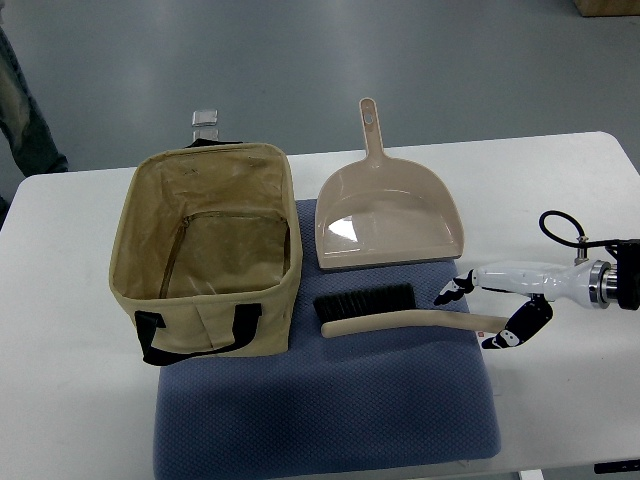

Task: Put pink broom in yellow bag with right hand
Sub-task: 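Move the right hand down toward the beige brush handle, then close the right hand fingers around the brush handle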

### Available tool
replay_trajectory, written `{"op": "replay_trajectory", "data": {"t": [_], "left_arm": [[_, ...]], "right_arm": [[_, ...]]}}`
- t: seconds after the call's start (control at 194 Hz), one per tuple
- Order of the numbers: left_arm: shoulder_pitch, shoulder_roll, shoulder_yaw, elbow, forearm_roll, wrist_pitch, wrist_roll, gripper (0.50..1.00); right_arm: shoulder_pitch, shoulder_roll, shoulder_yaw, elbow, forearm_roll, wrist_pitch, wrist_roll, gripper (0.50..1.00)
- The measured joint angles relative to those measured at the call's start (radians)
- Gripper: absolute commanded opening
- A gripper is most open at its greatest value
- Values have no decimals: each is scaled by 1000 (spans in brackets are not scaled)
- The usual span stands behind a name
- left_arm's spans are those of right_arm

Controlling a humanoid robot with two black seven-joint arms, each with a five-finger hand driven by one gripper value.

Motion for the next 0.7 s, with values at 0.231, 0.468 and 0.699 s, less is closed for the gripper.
{"op": "replay_trajectory", "data": {"t": [0.231,0.468,0.699], "left_arm": [[0,0,0,0,0,0,0,1000],[0,0,0,0,0,0,0,1000],[0,0,0,0,0,0,0,1000]], "right_arm": [[53,38,-28,0,-20,-31,-68,801],[66,79,-51,1,-18,-51,-122,809],[68,102,-68,4,-19,-55,-167,819]]}}
